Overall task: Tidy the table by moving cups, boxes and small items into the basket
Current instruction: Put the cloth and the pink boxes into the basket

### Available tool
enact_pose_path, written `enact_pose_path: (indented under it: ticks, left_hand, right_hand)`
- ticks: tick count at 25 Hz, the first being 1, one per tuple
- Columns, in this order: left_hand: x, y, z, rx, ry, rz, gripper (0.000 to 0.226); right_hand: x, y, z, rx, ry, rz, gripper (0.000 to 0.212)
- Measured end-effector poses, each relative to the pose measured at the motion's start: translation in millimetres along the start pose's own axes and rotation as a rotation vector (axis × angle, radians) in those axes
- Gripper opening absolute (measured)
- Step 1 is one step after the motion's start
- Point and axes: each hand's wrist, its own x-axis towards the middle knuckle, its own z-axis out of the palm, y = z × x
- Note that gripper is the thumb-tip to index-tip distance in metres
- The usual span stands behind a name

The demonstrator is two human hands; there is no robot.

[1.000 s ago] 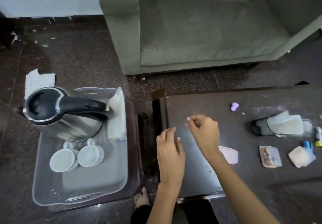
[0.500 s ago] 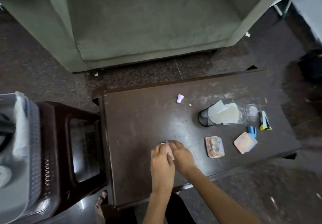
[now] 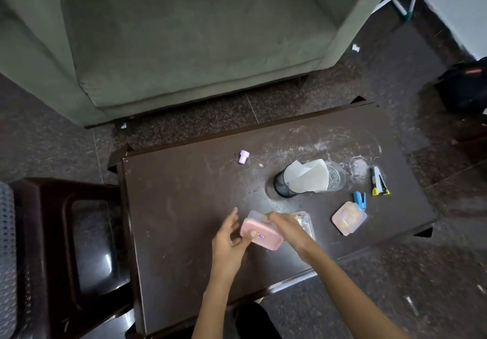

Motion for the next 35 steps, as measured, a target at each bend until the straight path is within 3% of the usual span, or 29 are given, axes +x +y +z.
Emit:
enact_pose_path:
  ticks: [3, 6, 8, 10, 13, 15, 17, 20, 23, 25, 29, 35]
  left_hand:
    - [7.1, 2.9, 8.2, -0.104, -0.039, 0.003, 0.033]
    - [9.3, 5.1, 18.6, -0.12, 0.117, -0.028, 0.026]
    - [10.0, 3.7, 25.8, -0.132, 0.2, -0.074, 0.026]
    - [10.4, 0.4, 29.9, -0.126, 0.253, -0.112, 0.029]
    - [8.4, -2.2, 34.4, -0.125, 0.301, -0.164, 0.029]
    - [7.2, -2.4, 37.3, -0.13, 0.328, -0.182, 0.028]
    - [7.8, -5.3, 37.6, -0.141, 0.358, -0.196, 0.028]
    - [9.0, -9.6, 30.8, -0.208, 0.395, -0.206, 0.028]
    - [9.0, -6.9, 14.1, -0.327, 0.407, -0.179, 0.026]
    - [8.0, -2.1, -0.6, -0.375, 0.405, -0.153, 0.02]
    - [-4.0, 13.1, -44.7, -0.449, 0.419, -0.128, 0.008]
    - [-47.8, 22.6, -165.7, -0.496, 0.549, -0.064, 0.013]
  right_hand:
    - [1.4, -3.7, -12.5, 0.088, 0.044, 0.075, 0.03]
    - [9.3, 20.5, -16.0, 0.202, 0.31, -0.005, 0.043]
    - [16.3, 45.4, -20.6, -0.157, 0.546, -0.072, 0.033]
    - [21.6, 64.0, -23.9, -0.504, 0.668, -0.087, 0.024]
    - [31.7, 78.9, -20.1, -0.739, 0.607, -0.032, 0.054]
    - [39.5, 77.6, -17.4, -0.826, 0.596, 0.006, 0.053]
    - [45.7, 72.0, -19.9, -0.763, 0.589, -0.008, 0.046]
    - [46.4, 61.5, -29.2, -0.334, 0.389, -0.092, 0.056]
    - [31.0, 34.4, -29.0, 0.217, 0.203, 0.016, 0.028]
    - [21.8, 25.5, -25.2, 0.437, 0.06, 0.132, 0.016]
    - [8.3, 9.4, 0.5, 0.294, -0.105, 0.05, 0.028]
    - [-30.1, -65.7, 102.4, -0.103, -0.101, -0.241, 0.026]
